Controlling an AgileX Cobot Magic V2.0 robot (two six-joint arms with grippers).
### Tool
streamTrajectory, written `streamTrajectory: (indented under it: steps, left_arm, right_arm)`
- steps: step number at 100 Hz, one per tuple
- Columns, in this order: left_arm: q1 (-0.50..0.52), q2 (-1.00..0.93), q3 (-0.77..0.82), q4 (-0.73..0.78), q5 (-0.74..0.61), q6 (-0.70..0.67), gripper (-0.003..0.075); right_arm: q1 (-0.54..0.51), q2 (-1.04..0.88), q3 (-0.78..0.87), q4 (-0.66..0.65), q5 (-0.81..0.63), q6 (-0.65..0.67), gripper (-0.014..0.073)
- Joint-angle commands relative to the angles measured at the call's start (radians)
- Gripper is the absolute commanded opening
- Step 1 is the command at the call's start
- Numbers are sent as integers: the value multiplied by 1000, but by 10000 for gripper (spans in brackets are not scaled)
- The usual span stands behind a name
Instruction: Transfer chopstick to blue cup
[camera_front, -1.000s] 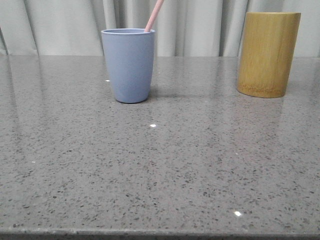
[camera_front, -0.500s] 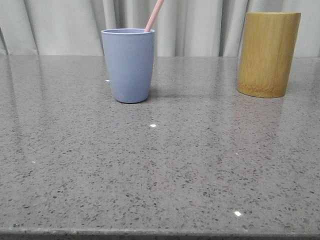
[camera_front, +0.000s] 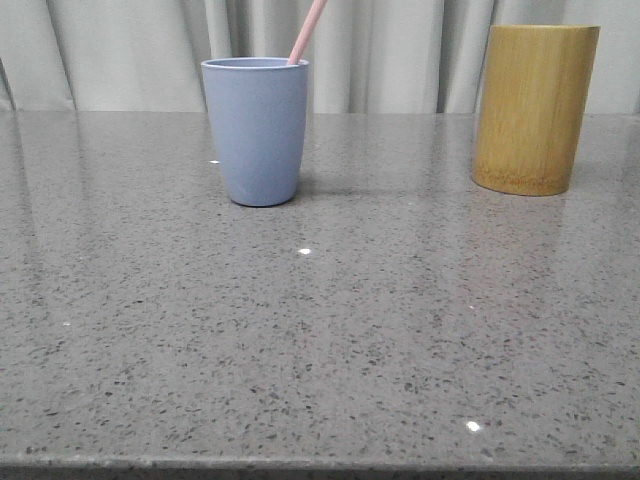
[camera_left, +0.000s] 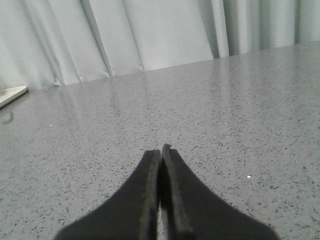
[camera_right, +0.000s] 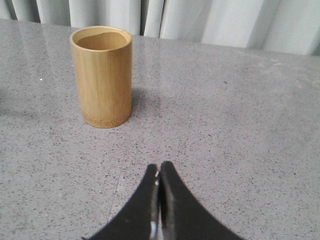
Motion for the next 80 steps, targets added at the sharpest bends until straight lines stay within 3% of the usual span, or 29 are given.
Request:
streamTrajectory:
  steps: [1,20,41,80]
  left_arm:
    - [2,-33,8,-1,-84,-8,-19]
    - [2,-33,8,-1,-84,-8,-19]
    - [2,-33,8,-1,-84,-8,-19]
    - [2,-33,8,-1,-84,-8,-19]
  right_arm:
    - [-7,-42,53,-30,-161,-3,-67]
    - [-7,-162,246,-31,-304,-3,-67]
    - [-7,-306,361,-31,-346,-2,-67]
    - [-5,-302,464,-6,-408,-2,-67]
